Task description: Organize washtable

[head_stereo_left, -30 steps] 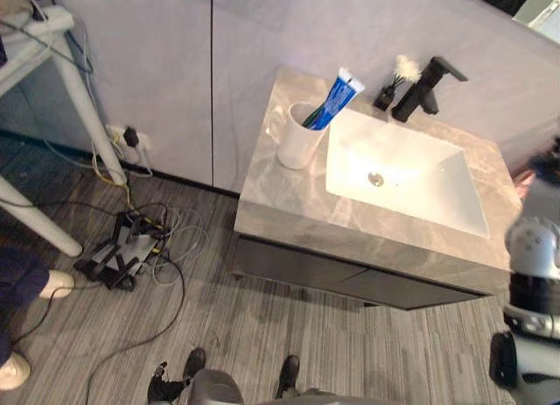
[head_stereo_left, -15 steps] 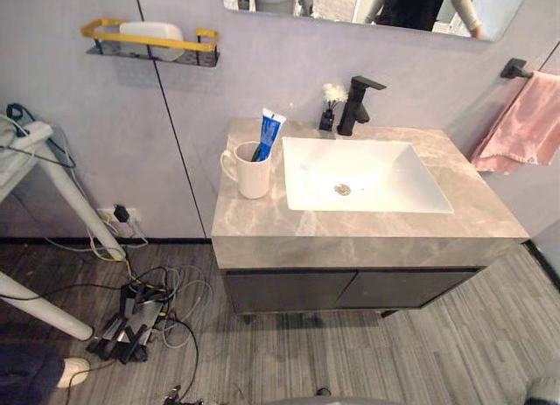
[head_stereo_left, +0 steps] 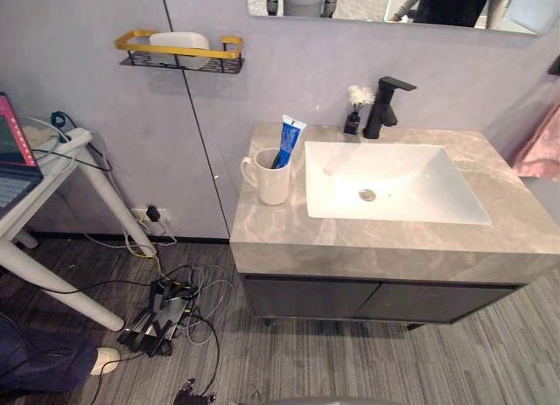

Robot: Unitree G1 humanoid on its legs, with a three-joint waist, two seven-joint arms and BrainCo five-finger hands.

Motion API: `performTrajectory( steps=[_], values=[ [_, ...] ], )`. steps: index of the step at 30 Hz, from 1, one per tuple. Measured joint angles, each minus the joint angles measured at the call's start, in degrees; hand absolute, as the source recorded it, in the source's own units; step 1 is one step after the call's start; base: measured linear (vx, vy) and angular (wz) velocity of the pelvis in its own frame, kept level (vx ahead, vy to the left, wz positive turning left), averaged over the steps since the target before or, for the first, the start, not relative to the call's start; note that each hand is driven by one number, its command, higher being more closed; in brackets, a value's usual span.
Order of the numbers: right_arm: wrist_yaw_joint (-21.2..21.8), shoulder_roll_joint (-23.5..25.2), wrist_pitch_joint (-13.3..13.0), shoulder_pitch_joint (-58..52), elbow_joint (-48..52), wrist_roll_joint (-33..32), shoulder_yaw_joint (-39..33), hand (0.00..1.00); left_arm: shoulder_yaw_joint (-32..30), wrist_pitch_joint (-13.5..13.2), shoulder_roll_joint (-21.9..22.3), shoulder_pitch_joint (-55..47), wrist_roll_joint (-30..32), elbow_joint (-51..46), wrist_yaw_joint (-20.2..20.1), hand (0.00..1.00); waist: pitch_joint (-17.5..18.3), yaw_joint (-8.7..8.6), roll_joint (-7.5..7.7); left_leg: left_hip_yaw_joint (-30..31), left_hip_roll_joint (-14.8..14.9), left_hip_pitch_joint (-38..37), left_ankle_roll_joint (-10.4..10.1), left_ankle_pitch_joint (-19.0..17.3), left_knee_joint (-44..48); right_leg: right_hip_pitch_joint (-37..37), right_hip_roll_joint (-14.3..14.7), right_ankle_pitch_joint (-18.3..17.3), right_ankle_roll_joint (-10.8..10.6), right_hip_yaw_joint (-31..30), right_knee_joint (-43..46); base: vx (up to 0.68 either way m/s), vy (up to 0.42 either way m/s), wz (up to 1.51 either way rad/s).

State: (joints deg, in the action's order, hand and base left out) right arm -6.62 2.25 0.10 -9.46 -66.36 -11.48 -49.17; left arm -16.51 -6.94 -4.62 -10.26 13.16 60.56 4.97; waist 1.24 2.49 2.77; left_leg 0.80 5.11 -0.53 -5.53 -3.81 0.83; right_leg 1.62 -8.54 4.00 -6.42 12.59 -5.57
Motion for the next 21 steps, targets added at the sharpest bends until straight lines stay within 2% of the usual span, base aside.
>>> performTrajectory(
  steps=[4,5,9,13,17,20,21],
  values=[
    [0.6,0.0,-1.0,0.2,1.1,3.7,11.0,0.00,-1.2,0.0,0.0,0.3,-1.4,-0.4,0.8,0.00,-0.3,0.17,-0.17,1.8,-0.4,0.1,0.2,0.1,0.0,0.2,-0.7,-2.0,-0.6,2.1,2.3,0.04,0.015,0.31],
    [0.5,-0.3,-1.6,0.2,1.8,4.8,13.8,0.00,-1.4,0.0,0.0,0.4,-2.4,-0.5,1.8,1.00,-0.4,0.13,-0.08,2.7,-0.5,0.1,0.2,0.1,0.1,0.6,-0.8,-2.5,-0.6,3.0,2.6,0.07,0.000,0.32],
    [0.2,-0.8,-2.7,1.1,2.7,5.4,20.0,0.00,-1.9,0.0,0.0,0.9,-6.8,-1.9,4.0,1.00,-0.5,0.21,0.04,4.2,-0.5,-0.1,0.2,0.1,0.1,1.3,-0.7,-3.2,-0.7,4.6,2.9,0.06,-0.006,0.24],
    [-0.3,-1.9,-3.8,0.9,2.8,5.4,23.8,0.00,-1.9,-0.2,-0.1,2.8,-11.6,-9.6,6.7,1.00,-1.0,0.28,-0.62,6.9,-0.8,0.0,0.2,0.1,0.3,2.5,-1.0,-4.3,-0.8,7.1,3.6,0.02,-0.009,0.31],
    [-1.0,-2.9,-4.1,-1.4,4.8,7.6,26.8,0.00,-1.4,-1.4,0.1,2.9,-13.8,-30.7,11.7,1.00,-1.6,1.56,-1.05,9.0,-1.3,0.8,0.2,0.2,1.0,3.2,-1.5,-5.2,-1.1,9.6,4.1,0.00,0.000,0.30],
    [-1.0,-3.1,-4.2,-1.9,5.0,7.6,27.4,0.00,-1.1,-2.0,0.2,2.1,-14.1,-44.7,13.1,1.00,-2.0,1.88,-0.92,9.3,-1.4,0.8,0.3,0.2,1.1,3.3,-1.6,-5.6,-1.0,10.0,4.8,0.00,0.003,0.12],
    [-1.0,-3.3,-4.3,-2.1,5.0,7.7,28.5,0.00,-0.9,-2.4,0.8,2.2,-14.0,-51.4,13.4,1.00,-2.0,2.58,-1.00,9.3,-1.4,0.9,0.3,0.2,1.3,3.2,-1.7,-5.8,-1.1,10.0,5.2,0.00,0.000,0.00]
  ],
)
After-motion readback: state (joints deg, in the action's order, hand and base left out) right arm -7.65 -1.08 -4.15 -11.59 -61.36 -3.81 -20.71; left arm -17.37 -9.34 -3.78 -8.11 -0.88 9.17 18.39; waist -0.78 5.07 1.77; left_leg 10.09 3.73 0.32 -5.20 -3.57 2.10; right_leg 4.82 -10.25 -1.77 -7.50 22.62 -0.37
